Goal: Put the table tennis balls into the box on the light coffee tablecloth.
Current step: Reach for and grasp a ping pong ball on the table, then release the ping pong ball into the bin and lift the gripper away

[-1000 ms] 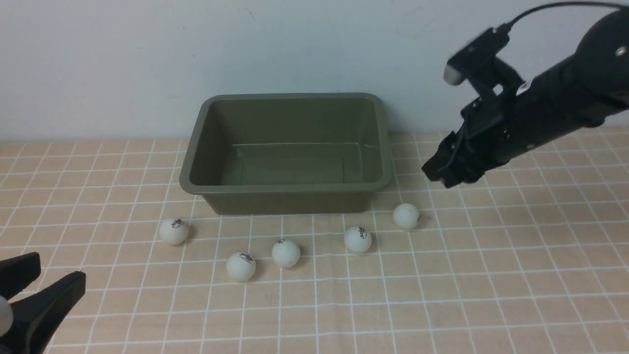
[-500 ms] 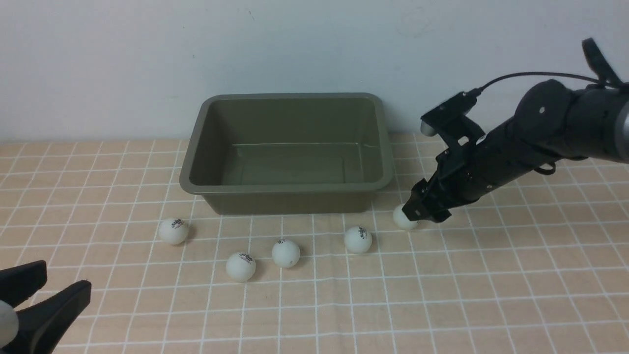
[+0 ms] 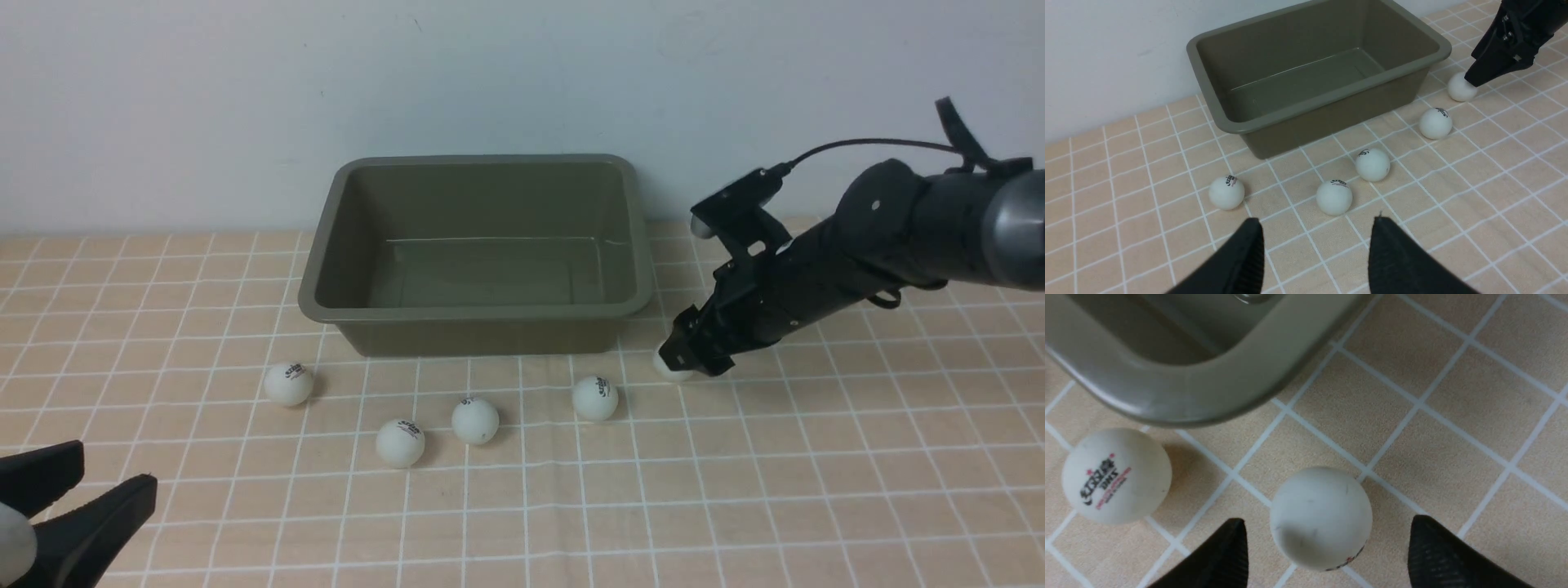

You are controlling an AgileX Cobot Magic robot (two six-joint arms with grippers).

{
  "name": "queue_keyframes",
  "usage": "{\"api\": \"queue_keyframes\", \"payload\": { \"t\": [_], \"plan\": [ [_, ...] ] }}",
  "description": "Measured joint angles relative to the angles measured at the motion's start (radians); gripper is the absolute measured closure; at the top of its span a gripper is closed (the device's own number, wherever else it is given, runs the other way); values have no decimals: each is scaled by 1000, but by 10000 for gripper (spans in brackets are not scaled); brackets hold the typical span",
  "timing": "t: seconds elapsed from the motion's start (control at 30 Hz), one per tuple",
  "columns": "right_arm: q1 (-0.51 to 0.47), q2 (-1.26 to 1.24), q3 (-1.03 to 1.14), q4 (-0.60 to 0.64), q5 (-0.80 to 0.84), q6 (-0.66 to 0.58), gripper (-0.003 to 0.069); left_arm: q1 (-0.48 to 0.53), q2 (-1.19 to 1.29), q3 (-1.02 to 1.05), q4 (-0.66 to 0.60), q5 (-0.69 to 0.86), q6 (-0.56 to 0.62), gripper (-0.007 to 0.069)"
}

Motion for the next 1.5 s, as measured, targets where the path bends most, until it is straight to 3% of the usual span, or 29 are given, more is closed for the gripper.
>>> {"api": "queue_keyframes", "payload": {
  "t": [0.3, 0.5, 0.7, 0.93, 1.0, 1.13, 1.3, 1.5],
  "plan": [
    [19, 45, 0, 29, -35, -5, 186, 0, 0, 0, 0, 1, 0, 337],
    [23, 50, 0, -6, -79, 0, 329, 0, 0, 0, 0, 1, 0, 337],
    [5, 49, -18, -109, -67, 86, 324, 0, 0, 0, 0, 1, 0, 337],
    [-72, -19, -137, -178, 95, 166, 324, 0, 0, 0, 0, 1, 0, 337],
    [-73, -39, -172, -162, 118, 156, 324, 0, 0, 0, 0, 1, 0, 337],
    [-31, -53, -301, 12, 192, 21, 324, 0, 0, 0, 0, 1, 0, 337],
    [24, -2, -360, 121, 206, -50, 324, 0, 0, 0, 0, 1, 0, 337],
    [67, 91, -370, 146, 147, -113, 324, 0, 0, 0, 0, 1, 0, 337]
  ]
}}
